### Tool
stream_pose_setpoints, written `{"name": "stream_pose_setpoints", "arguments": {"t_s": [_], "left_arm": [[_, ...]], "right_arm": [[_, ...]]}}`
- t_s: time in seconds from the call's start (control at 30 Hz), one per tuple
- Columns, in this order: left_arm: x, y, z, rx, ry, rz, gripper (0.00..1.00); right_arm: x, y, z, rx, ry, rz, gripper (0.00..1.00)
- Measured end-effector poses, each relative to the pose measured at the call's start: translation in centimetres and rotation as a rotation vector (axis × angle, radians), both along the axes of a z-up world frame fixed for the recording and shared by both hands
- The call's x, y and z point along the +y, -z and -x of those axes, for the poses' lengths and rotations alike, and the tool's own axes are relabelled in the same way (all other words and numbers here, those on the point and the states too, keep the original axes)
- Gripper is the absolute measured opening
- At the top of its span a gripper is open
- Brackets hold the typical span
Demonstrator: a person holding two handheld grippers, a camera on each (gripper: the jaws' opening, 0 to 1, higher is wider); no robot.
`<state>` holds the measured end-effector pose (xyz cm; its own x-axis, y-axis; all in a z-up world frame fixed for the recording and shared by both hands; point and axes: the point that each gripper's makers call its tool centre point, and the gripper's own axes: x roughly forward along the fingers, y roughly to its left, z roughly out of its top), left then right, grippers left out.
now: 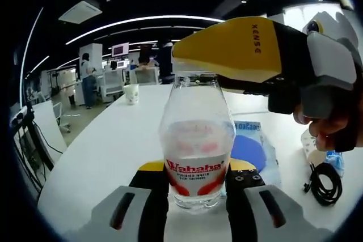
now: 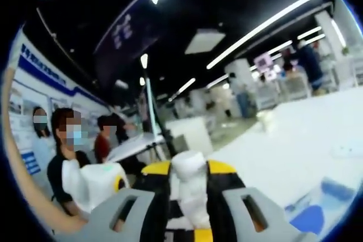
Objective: Arrange the tabletop items into an orderly group along one side of the table until the central work area is clear of visible clutter.
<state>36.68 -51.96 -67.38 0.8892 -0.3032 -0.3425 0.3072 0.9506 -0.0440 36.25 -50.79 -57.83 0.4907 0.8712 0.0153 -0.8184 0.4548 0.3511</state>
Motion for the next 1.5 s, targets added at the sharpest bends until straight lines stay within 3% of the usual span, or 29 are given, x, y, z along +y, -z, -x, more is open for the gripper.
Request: {"name": "stream_pose_setpoints", "arguments": {"t_s": [0.3,1.33,1.43,1.5], "left_arm": [[-0.5,0.0,-0.9,-0.006,-0.010,0.009,0.37],[-0.1,0.0,-0.9,-0.022,-0.045,0.017,0.39],[0.0,-0.1,-0.8,-0.024,-0.054,0.017,0.46],[0.2,-0.4,-0.7,-0.044,-0.065,0.016,0.50]], "right_arm": [[-0.6,0.0,-1.2,0.002,0.009,-0.006,0.19],[0.0,-0.2,-0.3,-0.013,0.001,0.017,0.20],[-0.3,-0.6,-0.6,0.030,0.026,-0.016,0.28],[-0.5,-1.0,-0.9,0.018,0.040,-0.029,0.32]]}}
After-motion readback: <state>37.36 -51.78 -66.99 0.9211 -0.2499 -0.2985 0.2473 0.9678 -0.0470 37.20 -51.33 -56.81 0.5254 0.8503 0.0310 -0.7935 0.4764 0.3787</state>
